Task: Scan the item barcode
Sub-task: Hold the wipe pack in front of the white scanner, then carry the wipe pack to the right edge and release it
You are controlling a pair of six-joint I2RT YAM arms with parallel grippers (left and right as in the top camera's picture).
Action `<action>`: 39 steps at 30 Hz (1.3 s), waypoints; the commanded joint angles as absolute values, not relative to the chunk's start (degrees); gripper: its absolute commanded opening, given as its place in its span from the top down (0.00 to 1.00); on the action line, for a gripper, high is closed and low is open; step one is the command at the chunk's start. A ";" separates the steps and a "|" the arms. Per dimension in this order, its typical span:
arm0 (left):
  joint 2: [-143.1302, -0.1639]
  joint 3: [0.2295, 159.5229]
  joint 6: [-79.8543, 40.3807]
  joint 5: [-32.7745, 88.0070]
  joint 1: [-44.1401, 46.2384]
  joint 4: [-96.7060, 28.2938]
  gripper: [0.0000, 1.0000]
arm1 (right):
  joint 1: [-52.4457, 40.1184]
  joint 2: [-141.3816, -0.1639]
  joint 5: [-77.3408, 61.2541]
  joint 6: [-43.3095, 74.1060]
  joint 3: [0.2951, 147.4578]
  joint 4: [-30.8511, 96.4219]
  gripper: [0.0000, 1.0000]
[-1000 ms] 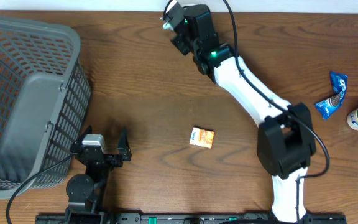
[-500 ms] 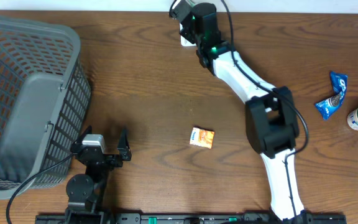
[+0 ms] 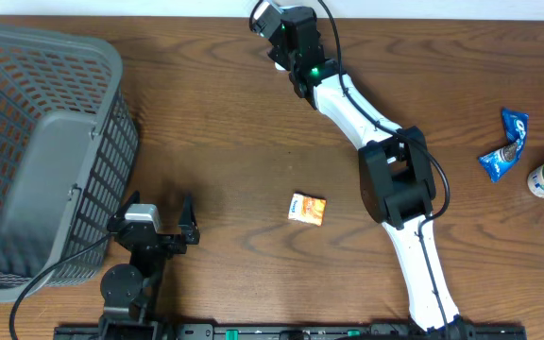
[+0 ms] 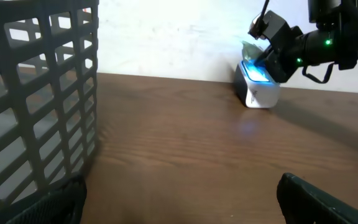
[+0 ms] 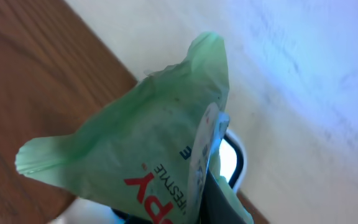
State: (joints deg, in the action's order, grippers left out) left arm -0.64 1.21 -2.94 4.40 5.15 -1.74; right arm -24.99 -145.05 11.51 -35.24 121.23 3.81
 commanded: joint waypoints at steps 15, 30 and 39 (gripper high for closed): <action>-0.38 0.23 -2.39 5.56 5.17 -3.51 0.02 | -21.06 -121.62 23.70 1.61 126.96 57.89 0.99; -0.38 0.23 -2.42 5.56 5.17 -3.51 0.02 | 5.69 -122.17 38.83 30.46 113.25 64.64 0.99; -0.38 0.23 -2.39 5.56 5.17 -3.51 0.02 | 18.15 -122.17 41.08 30.44 105.12 52.34 0.99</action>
